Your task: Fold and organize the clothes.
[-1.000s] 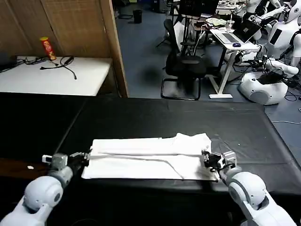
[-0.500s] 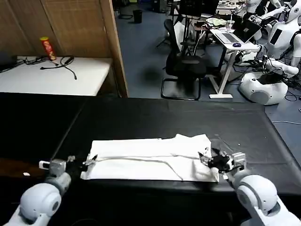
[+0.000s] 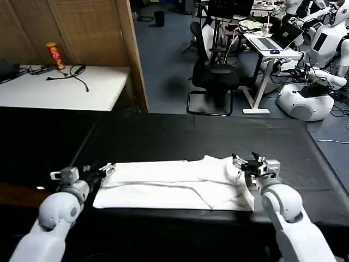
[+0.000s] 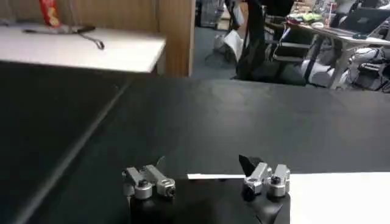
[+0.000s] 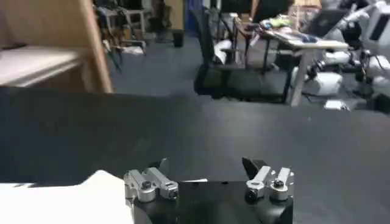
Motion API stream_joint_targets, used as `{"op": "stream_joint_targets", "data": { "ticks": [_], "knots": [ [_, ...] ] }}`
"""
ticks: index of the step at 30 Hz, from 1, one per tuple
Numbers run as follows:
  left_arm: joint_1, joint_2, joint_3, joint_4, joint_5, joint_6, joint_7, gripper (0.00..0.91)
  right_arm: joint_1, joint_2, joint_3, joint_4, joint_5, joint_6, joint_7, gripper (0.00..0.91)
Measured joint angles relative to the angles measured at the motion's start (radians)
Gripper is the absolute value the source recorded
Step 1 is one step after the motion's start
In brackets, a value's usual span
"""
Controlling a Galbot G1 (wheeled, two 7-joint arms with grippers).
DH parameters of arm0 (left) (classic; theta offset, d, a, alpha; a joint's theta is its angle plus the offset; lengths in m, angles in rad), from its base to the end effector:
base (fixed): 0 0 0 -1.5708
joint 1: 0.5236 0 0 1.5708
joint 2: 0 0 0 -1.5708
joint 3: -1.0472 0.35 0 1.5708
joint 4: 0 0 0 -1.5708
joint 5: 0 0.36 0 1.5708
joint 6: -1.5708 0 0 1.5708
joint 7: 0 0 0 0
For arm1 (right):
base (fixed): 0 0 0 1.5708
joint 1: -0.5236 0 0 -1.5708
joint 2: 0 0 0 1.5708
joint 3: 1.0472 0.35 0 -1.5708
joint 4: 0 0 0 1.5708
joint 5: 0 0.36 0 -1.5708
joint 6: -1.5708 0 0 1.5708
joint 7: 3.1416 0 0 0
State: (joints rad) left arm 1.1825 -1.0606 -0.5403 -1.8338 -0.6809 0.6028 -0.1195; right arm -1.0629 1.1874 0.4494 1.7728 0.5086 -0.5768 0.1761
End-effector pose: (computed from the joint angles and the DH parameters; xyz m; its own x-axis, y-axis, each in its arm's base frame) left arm 0.3146 0.1303 -0.2658 -0.8693 0.0771 0.4882 0.0256 0.9935 -0.1113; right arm 0.3475 -0.0797 -0.2729 -0.9025 -0.0223 0.4302 -0.0022 0.9989 0.0472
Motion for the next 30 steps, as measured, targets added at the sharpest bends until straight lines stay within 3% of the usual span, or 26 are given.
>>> {"op": "stream_joint_targets", "data": {
  "ticks": [2, 3, 5, 6, 7, 8, 9, 10, 11, 15, 16, 24, 30],
  "knots": [
    [-0.001, -0.007, 0.003, 0.012, 0.003, 0.006, 0.001, 0.878, 0.007, 0.017, -0.002, -0.018, 0.0, 0.002, 0.0, 0.839],
    [0.001, -0.01, 0.003, 0.016, 0.003, 0.01, 0.001, 0.878, 0.011, 0.022, -0.003, -0.026, 0.0, 0.005, 0.0, 0.751],
    [0.004, -0.011, 0.004, 0.025, 0.004, 0.013, 0.003, 0.878, 0.019, 0.035, -0.004, -0.041, -0.005, 0.013, -0.003, 0.683],
    [0.005, -0.011, 0.004, 0.031, 0.005, 0.012, 0.007, 0.878, 0.021, 0.041, -0.004, -0.049, -0.007, 0.015, -0.004, 0.575],
    [0.005, -0.011, 0.004, 0.036, 0.005, 0.012, 0.01, 0.829, 0.022, 0.047, -0.004, -0.055, -0.008, 0.016, -0.004, 0.527],
    [0.004, -0.011, 0.004, 0.04, 0.005, 0.01, 0.013, 0.614, 0.023, 0.052, -0.004, -0.059, -0.01, 0.016, -0.004, 0.439],
    [0.003, -0.012, 0.004, 0.044, 0.005, 0.009, 0.016, 0.497, 0.022, 0.057, -0.004, -0.062, -0.011, 0.016, -0.004, 0.4],
    [0.002, -0.014, 0.004, 0.047, 0.005, 0.006, 0.017, 0.293, 0.022, 0.061, -0.004, -0.064, -0.011, 0.016, -0.005, 0.302],
    [0.001, -0.015, 0.003, 0.05, 0.005, 0.004, 0.018, 0.176, 0.02, 0.065, -0.004, -0.065, -0.011, 0.016, -0.005, 0.293],
    [-0.005, -0.025, 0.004, 0.063, 0.005, -0.004, 0.025, 0.088, 0.015, 0.079, -0.002, -0.064, -0.017, 0.015, -0.006, 0.156],
    [-0.009, -0.028, 0.006, 0.067, 0.004, -0.007, 0.026, 0.01, 0.014, 0.081, 0.0, -0.062, -0.019, 0.016, -0.006, 0.098],
    [-0.031, -0.039, 0.027, 0.09, 0.032, -0.039, 0.042, 0.0, 0.003, 0.097, 0.002, -0.047, -0.054, 0.067, 0.015, 0.0],
    [-0.076, -0.059, 0.051, 0.13, 0.129, -0.084, 0.061, 0.0, 0.024, 0.117, 0.01, -0.069, -0.057, 0.086, 0.059, 0.0]
  ]
}}
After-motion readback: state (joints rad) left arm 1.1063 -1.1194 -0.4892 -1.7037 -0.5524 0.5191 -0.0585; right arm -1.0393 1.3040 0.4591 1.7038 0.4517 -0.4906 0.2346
